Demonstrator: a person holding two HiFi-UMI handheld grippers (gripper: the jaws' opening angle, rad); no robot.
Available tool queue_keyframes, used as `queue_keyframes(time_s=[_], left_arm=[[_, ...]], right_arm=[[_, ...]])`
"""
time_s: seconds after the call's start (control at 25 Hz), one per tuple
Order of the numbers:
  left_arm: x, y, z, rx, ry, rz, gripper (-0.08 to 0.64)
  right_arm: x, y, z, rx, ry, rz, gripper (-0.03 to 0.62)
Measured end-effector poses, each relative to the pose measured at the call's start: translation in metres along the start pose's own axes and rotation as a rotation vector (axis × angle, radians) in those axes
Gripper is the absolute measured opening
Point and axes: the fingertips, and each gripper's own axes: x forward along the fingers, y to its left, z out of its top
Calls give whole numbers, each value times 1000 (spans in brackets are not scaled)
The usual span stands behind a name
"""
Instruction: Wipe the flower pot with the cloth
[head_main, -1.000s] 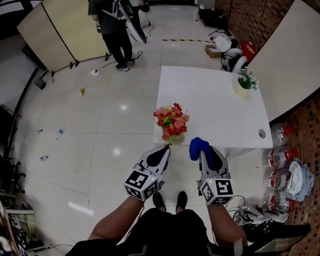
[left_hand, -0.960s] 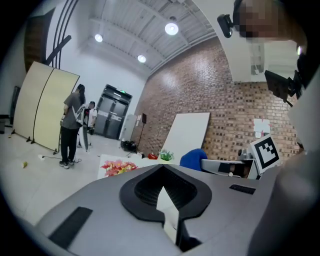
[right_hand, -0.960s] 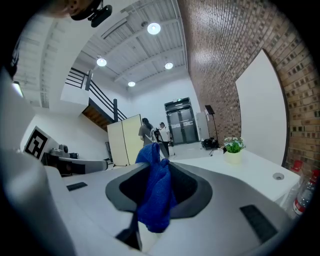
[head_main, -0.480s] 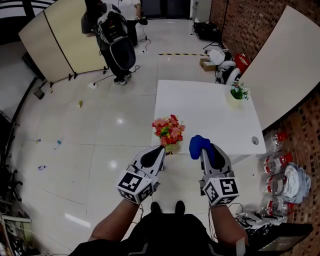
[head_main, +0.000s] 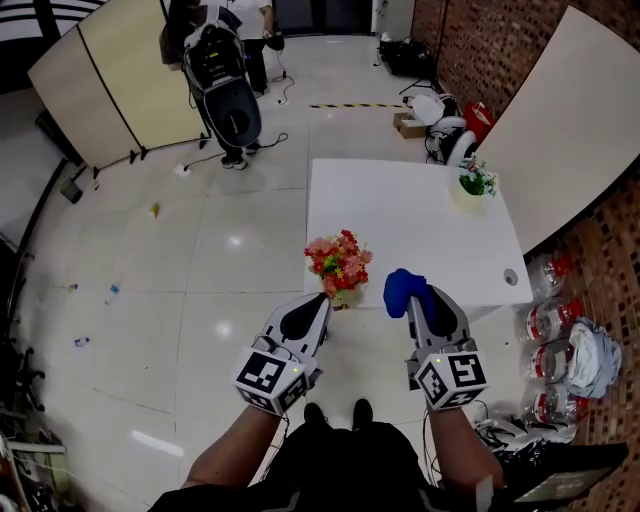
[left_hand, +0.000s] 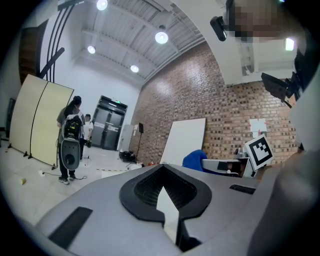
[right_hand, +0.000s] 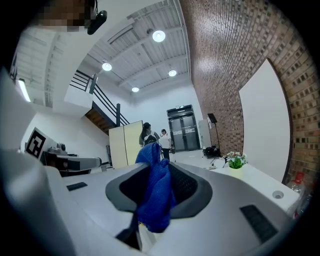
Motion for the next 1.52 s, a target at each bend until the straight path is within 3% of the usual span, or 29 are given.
queue_keyframes(time_s=[0.16,0.44,0.72,0.92,1.04,1.36,1.52], left_arm=[[4,4,-8,-12,0,-7,-3],[36,-1,-21,-22,16,89,-3],[68,-23,-11,-52,-37,298,-3],[82,-31,-16,-61,-32,416,-3],[84,-34,-17,-53,-25,444,-3],[85,-10,-17,5,-44,474,-3],[88,2,-16,-12,-43,527,-3]], right_arm=[[5,-3,-7,11,9,-4,98],[18,-41,-3,-1,-2,62,98],[34,-87,13,-31,-10,283,98],[53,-107,12,-26,13,395,98],[63,-104,9,-34,26,452,98],[96,-91,3,-34,42,497,98],[114,-92,8,-22,36,534,98]])
